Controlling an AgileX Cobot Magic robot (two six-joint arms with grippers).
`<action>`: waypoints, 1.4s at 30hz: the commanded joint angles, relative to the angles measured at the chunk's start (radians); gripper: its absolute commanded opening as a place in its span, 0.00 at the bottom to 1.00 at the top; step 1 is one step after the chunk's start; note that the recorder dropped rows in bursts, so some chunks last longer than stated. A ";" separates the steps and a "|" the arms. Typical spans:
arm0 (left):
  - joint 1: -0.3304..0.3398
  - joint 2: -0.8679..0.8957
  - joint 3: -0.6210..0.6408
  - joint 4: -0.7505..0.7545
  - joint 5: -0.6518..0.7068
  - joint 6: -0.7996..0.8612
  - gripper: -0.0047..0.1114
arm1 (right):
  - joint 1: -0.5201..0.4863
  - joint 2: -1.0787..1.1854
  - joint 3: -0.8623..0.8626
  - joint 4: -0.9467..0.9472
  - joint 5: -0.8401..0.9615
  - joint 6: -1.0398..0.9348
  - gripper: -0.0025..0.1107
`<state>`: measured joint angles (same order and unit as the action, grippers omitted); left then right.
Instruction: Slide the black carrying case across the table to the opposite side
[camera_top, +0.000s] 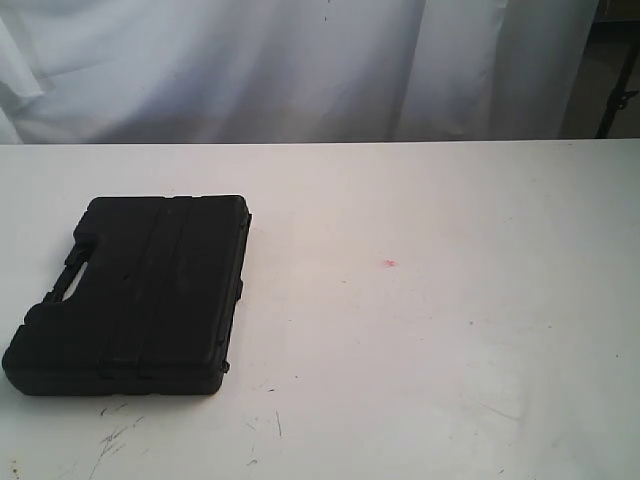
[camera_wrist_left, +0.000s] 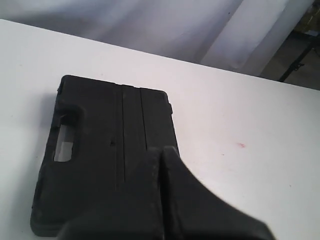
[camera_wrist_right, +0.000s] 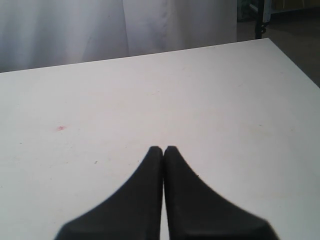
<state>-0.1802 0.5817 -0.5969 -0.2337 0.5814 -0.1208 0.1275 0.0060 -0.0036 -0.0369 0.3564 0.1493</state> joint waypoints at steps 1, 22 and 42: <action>-0.006 -0.008 0.003 0.068 -0.005 0.003 0.04 | -0.008 -0.006 0.004 0.001 -0.005 -0.004 0.02; 0.180 -0.413 0.273 0.166 -0.137 0.000 0.04 | -0.008 -0.006 0.004 0.001 -0.005 -0.004 0.02; 0.176 -0.549 0.459 0.139 -0.188 -0.002 0.04 | -0.008 -0.006 0.004 0.001 -0.005 -0.004 0.02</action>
<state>-0.0036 0.0586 -0.1640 -0.0841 0.4008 -0.1183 0.1275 0.0060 -0.0036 -0.0369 0.3564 0.1493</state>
